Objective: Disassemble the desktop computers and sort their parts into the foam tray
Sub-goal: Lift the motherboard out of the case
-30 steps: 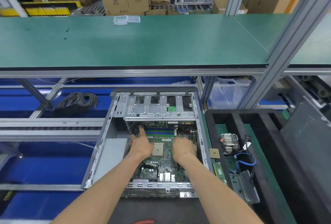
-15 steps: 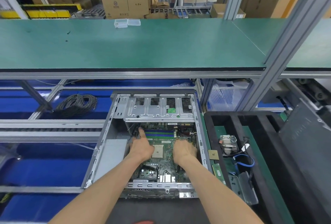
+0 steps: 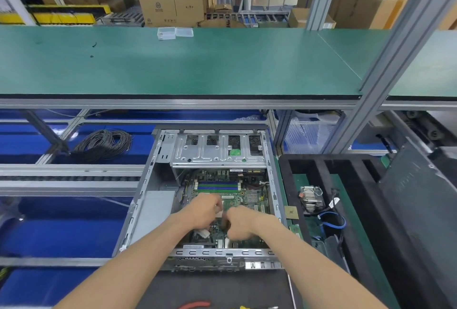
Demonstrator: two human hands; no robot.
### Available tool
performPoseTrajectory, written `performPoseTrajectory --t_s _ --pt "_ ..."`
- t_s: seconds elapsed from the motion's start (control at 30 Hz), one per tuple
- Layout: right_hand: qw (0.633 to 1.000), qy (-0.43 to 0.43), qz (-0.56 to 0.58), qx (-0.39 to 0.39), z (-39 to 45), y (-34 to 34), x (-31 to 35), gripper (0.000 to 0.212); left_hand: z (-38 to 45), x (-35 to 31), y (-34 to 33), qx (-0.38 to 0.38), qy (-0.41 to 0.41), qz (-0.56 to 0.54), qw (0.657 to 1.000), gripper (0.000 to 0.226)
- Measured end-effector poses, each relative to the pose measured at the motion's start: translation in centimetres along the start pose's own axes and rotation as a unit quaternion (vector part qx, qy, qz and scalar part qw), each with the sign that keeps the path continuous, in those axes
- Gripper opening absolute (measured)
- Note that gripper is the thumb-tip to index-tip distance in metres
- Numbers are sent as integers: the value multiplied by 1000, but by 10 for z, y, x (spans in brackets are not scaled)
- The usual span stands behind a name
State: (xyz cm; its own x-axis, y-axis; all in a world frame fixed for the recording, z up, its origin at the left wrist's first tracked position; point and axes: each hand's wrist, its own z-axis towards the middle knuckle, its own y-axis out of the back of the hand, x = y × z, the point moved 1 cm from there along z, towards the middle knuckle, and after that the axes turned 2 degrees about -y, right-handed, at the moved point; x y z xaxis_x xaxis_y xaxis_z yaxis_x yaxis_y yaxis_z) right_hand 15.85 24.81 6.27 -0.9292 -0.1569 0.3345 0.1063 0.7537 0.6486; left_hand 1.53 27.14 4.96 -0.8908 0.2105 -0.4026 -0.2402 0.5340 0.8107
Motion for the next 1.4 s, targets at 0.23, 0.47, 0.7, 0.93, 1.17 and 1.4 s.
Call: performPoseTrajectory --t_s 0.23,0.47,0.7,0.93,1.17,1.4 --pt "997 45 3 -62 -5 -13 7 23 -20 6 10 118 41 73 989 16" --pt "994 64 68 -51 -21 -2 -6 15 -29 12 -2 50 -25 246 968 20" --pt "997 8 -16 -79 -7 -18 11 35 -32 10 -7 104 -30 260 959 23" --pt "986 19 -150 -70 1 -25 18 27 -34 8 -4 106 -3 251 962 25" --pt "967 80 -231 -76 3 -20 22 21 -38 2 4 111 -9 265 958 10" --pt "954 102 -254 -123 -6 -12 21 15 -40 4 3 82 -7 280 956 20"
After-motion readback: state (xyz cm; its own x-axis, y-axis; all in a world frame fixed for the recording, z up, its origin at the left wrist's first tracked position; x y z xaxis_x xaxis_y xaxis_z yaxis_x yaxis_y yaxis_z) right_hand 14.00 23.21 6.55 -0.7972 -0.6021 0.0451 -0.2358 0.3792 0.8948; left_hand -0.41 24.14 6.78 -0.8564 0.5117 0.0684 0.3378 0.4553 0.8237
